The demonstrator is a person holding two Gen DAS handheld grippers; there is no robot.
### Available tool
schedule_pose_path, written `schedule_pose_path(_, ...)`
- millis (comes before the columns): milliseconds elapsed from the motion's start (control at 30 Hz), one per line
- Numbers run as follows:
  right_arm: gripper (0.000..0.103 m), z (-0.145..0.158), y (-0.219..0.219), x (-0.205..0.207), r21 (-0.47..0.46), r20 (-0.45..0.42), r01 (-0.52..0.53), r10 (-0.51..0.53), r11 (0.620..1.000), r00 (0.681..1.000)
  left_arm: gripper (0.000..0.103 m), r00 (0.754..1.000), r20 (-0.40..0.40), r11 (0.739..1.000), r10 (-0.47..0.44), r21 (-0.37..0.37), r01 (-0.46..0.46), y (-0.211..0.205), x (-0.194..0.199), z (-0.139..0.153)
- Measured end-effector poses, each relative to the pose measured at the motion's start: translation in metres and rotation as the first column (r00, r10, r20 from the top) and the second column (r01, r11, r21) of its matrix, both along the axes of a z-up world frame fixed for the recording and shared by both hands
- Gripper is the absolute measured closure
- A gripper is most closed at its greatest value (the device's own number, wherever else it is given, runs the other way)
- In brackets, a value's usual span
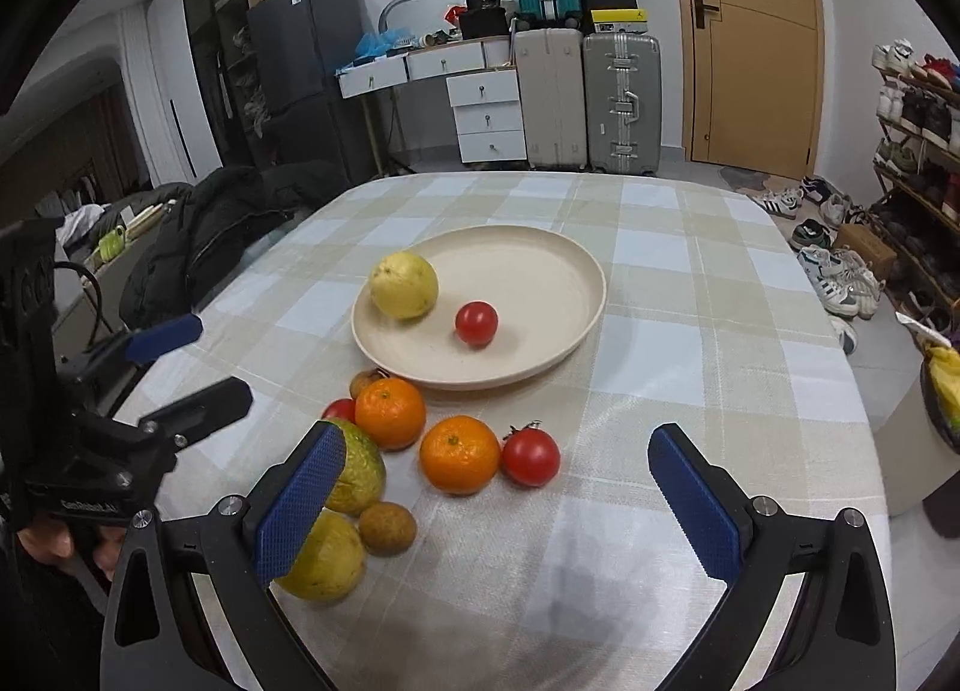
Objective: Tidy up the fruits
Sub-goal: 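Withdraw both grippers from the plate back toward the fruit cluster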
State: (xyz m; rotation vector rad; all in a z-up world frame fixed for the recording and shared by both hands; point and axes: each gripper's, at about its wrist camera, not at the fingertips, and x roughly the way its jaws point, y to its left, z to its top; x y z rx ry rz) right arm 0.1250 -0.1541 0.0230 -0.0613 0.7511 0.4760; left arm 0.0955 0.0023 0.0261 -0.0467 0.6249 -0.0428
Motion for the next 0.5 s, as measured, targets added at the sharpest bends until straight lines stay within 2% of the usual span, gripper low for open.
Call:
schedule_pose_path(200, 0.000, -0.009, -0.003, 0.002, -0.048, -0.029, -0.018, 0.016, 0.999, 0.999, 0.001, 1.000, -0.003, 1.000, -0.005, 0.005, 0.005, 0.000, -0.003, 0.003)
schedule_pose_path(500, 0.000, -0.031, 0.008, 0.001, -0.108, -0.099, -0.101, 0.091, 0.989, 0.991, 0.000, 1.000, -0.025, 1.000, -0.018, 0.016, 0.019, -0.001, -0.008, 0.000)
